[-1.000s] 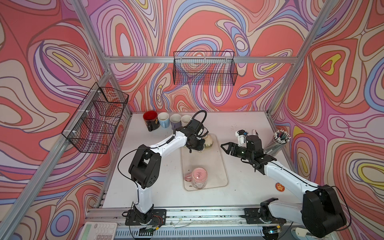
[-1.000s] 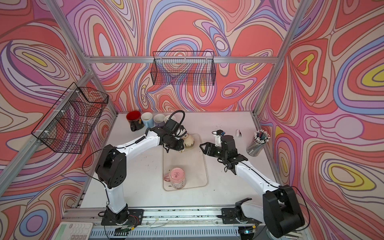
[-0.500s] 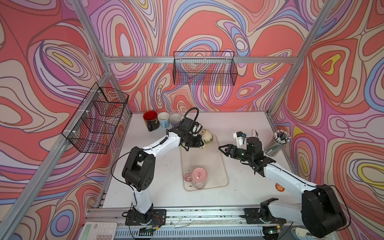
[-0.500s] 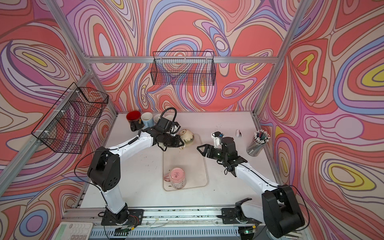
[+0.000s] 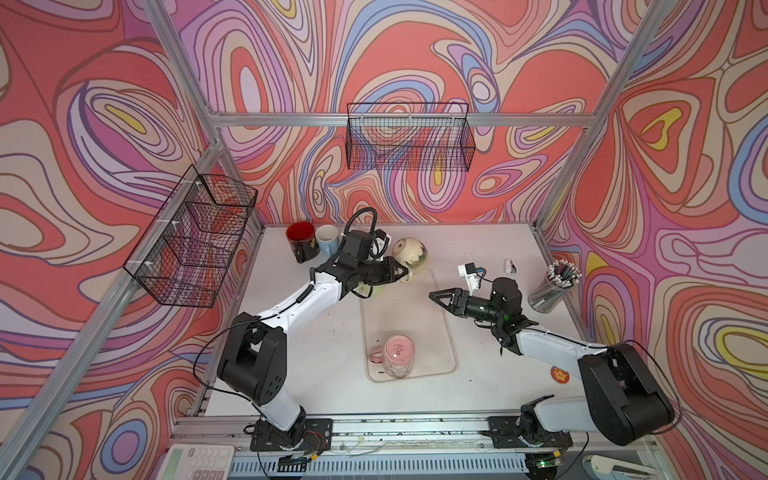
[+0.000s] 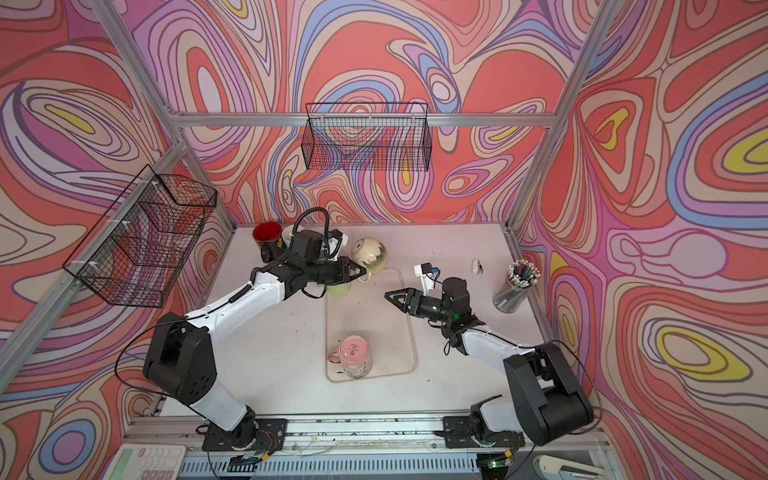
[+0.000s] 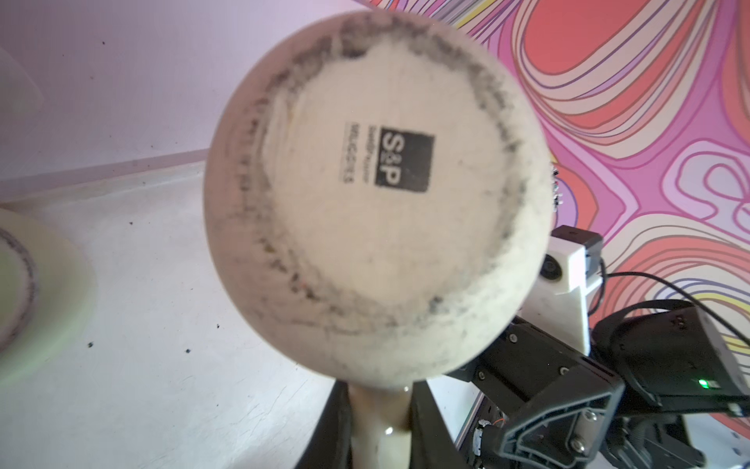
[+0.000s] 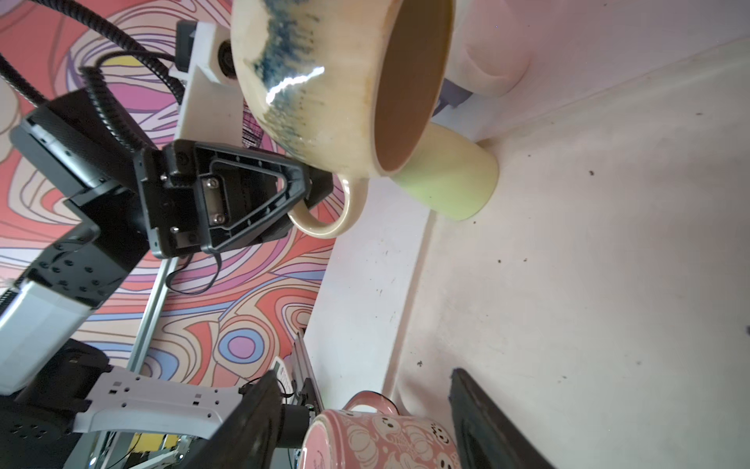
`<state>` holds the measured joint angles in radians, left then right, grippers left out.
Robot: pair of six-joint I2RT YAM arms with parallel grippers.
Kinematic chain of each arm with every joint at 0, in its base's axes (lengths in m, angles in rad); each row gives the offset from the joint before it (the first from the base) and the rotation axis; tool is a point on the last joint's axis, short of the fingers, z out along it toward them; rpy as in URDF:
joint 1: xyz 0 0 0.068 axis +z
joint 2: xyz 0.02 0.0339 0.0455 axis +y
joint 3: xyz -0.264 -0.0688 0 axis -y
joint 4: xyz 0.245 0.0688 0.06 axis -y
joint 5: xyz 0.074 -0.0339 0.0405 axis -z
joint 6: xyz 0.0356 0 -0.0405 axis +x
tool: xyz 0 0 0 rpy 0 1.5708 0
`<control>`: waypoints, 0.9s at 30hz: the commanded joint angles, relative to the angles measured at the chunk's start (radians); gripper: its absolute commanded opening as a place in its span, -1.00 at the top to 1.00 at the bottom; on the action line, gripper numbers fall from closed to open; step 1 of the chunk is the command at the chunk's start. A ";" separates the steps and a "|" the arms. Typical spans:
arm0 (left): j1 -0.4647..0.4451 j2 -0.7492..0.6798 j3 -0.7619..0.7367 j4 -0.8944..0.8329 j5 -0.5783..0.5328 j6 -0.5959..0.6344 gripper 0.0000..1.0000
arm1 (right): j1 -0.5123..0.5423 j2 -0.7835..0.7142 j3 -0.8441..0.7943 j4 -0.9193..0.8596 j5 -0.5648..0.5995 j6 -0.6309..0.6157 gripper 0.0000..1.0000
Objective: Turn the mug right side up
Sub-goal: 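Lift the cream mug off the tray with the left gripper, then raise the cream mug toward the right gripper while the right gripper approaches it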
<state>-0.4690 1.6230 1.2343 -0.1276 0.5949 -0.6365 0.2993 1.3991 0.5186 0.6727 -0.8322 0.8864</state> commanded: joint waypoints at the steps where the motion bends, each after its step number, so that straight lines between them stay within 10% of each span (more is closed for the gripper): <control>1: 0.010 -0.058 -0.023 0.214 0.072 -0.057 1.00 | -0.005 0.057 -0.012 0.288 -0.094 0.141 -0.32; 16: 0.021 -0.102 -0.051 0.345 0.136 -0.153 1.00 | -0.003 0.324 0.082 0.779 -0.122 0.459 -0.07; 27: 0.020 -0.112 -0.058 0.391 0.149 -0.184 1.00 | 0.001 0.407 0.166 0.817 -0.115 0.510 -0.06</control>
<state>-0.4561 1.5703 1.1534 0.1127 0.7090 -0.8177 0.2996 1.7744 0.6609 1.4544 -0.9470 1.3754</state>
